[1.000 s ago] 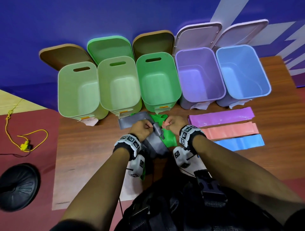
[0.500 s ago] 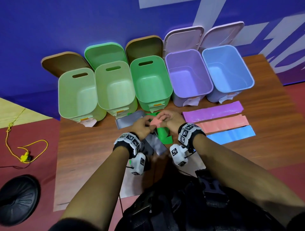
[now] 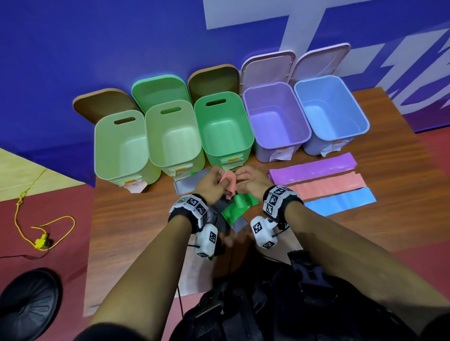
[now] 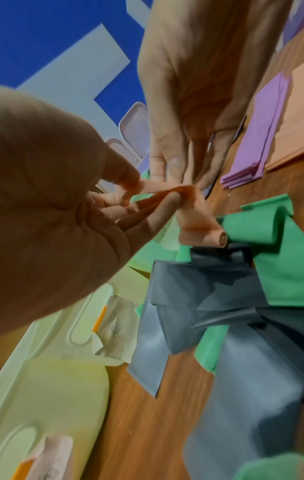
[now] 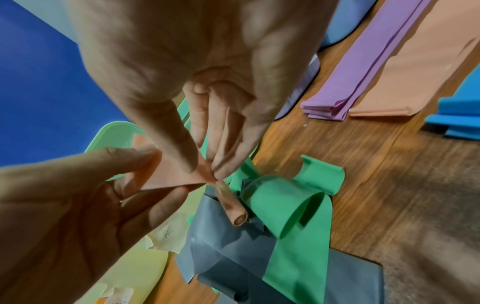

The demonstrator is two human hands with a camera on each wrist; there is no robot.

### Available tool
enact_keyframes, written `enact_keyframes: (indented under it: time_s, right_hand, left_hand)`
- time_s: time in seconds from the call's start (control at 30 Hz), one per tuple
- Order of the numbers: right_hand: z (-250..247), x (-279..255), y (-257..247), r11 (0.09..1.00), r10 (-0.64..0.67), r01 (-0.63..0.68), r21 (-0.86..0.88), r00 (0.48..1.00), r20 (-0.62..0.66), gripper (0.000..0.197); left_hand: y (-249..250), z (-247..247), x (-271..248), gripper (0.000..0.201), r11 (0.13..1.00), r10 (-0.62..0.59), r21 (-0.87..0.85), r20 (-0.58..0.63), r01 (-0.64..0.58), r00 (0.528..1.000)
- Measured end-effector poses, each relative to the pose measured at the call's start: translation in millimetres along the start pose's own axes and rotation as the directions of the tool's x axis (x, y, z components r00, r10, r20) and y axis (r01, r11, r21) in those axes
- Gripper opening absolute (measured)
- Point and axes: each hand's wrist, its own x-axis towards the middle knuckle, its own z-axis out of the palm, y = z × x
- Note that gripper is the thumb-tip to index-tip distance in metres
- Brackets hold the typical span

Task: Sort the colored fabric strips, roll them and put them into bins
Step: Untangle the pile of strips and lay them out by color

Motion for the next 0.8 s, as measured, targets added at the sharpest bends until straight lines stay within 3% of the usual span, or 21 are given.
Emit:
enact_keyframes:
  time_s: [0.13,0.23,0.33,0.43,0.63,0.8]
  right_hand:
    - [1,-2,2,0.999,0.01,-0.008,-0.031,0.996,0.084,0.051]
    - [0,-5,-2,0.996,-0.009,0.016,-0.082,0.997,0.083,0.056]
    - [-1,-8,-3,0.998,-0.034,0.037,-0.048,0.997,0.064,0.047]
    - [-2,-8,-2,0.998,-0.048,0.049,-0.047,0.999,0.021,0.029]
    - [-5,-10,-3,1.0,-0.01,0.01,-0.013,1.0,-0.017,0.037]
    - [-10,-9,1,0.999,-0.015,0.013,-0.034,0.999,-0.042,0.028]
  left_hand:
    - [11,1,-6,0.031,0.997,-0.03,-0.072,-0.011,0.029,0.999]
    - [27,-1,-17,0.02,0.986,-0.046,-0.161,0.018,0.048,0.999]
    - [29,-1,-19,0.026,0.973,-0.053,-0.219,0.087,0.071,0.995]
    - [25,-3,-20,0.035,0.975,-0.039,-0.214,0.07,0.053,0.997]
    - [14,-3,-19,0.008,0.992,0.011,-0.122,0.011,-0.01,1.0]
    - [16,2,-16,0.016,0.987,-0.017,-0.16,0.019,0.02,1.0]
